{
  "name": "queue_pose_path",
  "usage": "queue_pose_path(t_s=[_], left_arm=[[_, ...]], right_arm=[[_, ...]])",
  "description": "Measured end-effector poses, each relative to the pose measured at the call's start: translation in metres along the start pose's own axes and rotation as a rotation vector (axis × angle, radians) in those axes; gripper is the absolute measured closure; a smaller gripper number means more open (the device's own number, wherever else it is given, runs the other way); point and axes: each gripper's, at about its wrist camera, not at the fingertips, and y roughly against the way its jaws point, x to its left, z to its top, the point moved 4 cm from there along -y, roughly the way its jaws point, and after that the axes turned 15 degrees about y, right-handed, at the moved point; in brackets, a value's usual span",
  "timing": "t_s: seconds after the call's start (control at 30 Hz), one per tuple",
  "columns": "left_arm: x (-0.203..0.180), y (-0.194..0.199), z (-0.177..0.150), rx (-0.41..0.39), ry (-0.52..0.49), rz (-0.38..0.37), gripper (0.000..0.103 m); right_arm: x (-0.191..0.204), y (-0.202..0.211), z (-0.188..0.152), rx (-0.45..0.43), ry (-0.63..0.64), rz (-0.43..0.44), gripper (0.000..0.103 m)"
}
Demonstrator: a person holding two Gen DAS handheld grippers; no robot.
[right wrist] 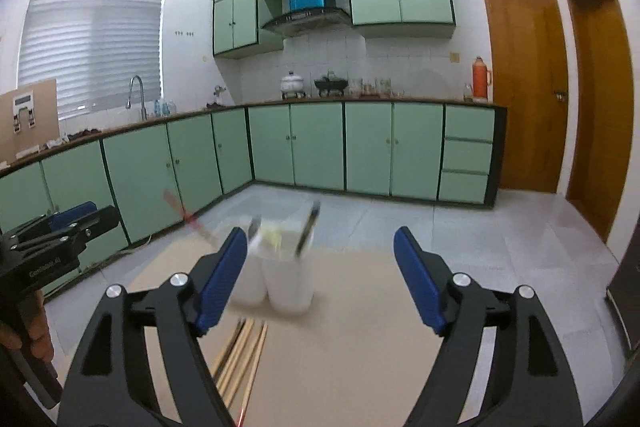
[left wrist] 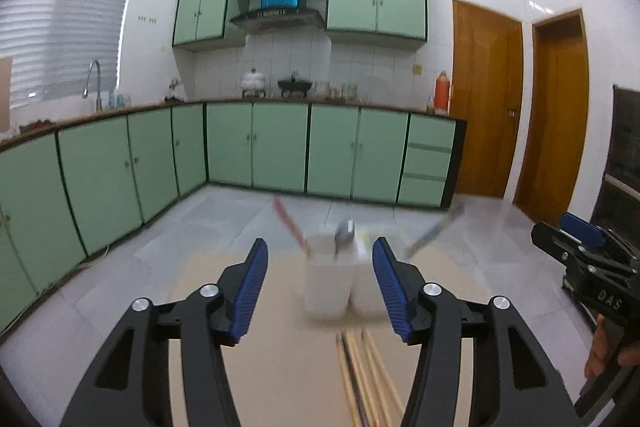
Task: Organize utensils
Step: 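Open both grippers and pull back toward the remaining chopsticks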
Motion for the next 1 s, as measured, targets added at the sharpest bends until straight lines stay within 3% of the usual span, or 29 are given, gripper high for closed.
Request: queue_pose_path(t_s=[0.2,0.43,0.7,1.0], left_arm=[[0.021,0.010,-0.076,0.166,0.003,0.036,0.048],[0.046,0.018,-0.129,0.218,0.024,0.086,0.048],[0.051,0.025,-0.155,0.228,0.014,0.107,0.048],[0.056,0.029,-0.161,0.229,0.011,0.119,0.048]], right_arm=[[0.037,0.016,-0.076,0.129,-0.044,0.041,0.028],[0.074,0.024,-0.130,0.221,-0.053,0.062,0.036],[0.107,0.030,-0.162,0.273,-0.019,0.091,0.049],[0.135,0.029,-0.175,0.320,0.032,0.132,0.068]])
